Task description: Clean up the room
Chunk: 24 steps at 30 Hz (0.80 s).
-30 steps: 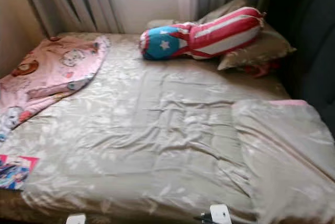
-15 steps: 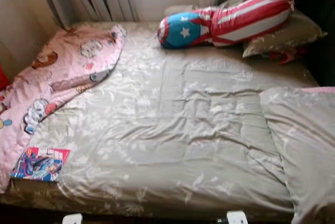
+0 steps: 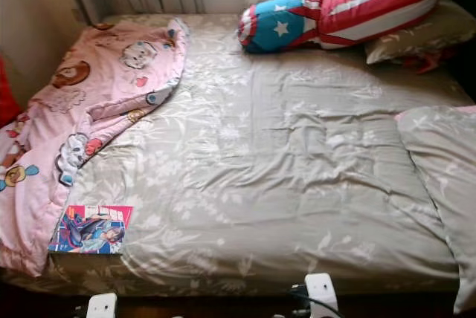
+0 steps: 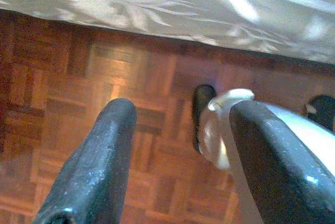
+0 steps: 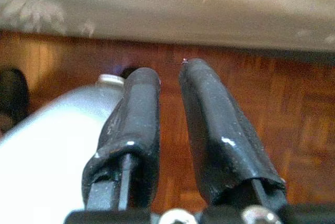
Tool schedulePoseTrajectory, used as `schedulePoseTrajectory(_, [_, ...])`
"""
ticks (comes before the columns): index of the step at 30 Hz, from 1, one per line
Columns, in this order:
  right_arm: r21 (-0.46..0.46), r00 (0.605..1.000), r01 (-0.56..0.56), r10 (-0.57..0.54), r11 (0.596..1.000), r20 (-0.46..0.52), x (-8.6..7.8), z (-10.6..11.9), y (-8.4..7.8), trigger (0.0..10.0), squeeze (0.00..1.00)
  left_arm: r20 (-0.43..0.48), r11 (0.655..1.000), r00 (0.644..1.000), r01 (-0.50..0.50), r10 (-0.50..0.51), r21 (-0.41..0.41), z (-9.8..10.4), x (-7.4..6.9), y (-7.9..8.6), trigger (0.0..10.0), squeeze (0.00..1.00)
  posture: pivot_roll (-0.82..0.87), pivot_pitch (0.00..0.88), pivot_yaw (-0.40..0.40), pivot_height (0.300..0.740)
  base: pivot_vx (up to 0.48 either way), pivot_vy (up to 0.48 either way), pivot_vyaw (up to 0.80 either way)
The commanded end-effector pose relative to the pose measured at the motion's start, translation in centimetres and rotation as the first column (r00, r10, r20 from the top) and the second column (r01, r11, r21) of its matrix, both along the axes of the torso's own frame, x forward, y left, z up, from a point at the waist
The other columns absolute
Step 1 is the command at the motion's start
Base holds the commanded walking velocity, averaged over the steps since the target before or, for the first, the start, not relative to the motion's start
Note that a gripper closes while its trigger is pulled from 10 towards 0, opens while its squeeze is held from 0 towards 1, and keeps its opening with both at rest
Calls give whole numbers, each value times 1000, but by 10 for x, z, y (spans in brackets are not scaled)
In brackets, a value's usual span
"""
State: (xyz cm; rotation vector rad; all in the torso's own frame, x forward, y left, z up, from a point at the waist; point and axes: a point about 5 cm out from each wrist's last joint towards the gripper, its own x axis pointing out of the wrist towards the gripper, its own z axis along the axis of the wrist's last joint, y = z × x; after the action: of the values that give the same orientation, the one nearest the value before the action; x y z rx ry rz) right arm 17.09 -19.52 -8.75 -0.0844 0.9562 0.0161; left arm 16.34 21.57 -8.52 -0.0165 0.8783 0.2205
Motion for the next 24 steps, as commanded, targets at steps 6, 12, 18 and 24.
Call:
schedulePoseTrajectory(6, [15, 1000, -12, 12, 1000, -16, -1, -2, 7, 10000, 0, -50, 1000, 998, -27, 27, 4, -7, -17, -1, 10000, 0, -101, 202, 4, 740, 0, 480, 0])
schedulePoseTrajectory(12, [20, 1000, -16, 16, 1000, -14, 1, -1, 10, 10000, 0, -41, 1000, 999, -29, 29, 2, -7, -17, 0, 10000, 0, -96, 202, 4, 740, 0, 400, 0])
schedulePoseTrajectory(18, [31, 1000, -6, 7, 1000, -4, -4, -2, 7, 10000, 0, -21, 1000, 999, -25, 25, 5, -5, -14, 1, 10000, 0, -88, 208, -2, 740, 0, 0, 0])
schedulePoseTrajectory(24, [29, 1000, -8, 8, 1000, -4, -4, -2, 6, 10000, 0, -17, 1000, 999, -27, 27, 3, -5, -14, 0, 10000, 0, -85, 208, -6, 740, 0, 0, 0])
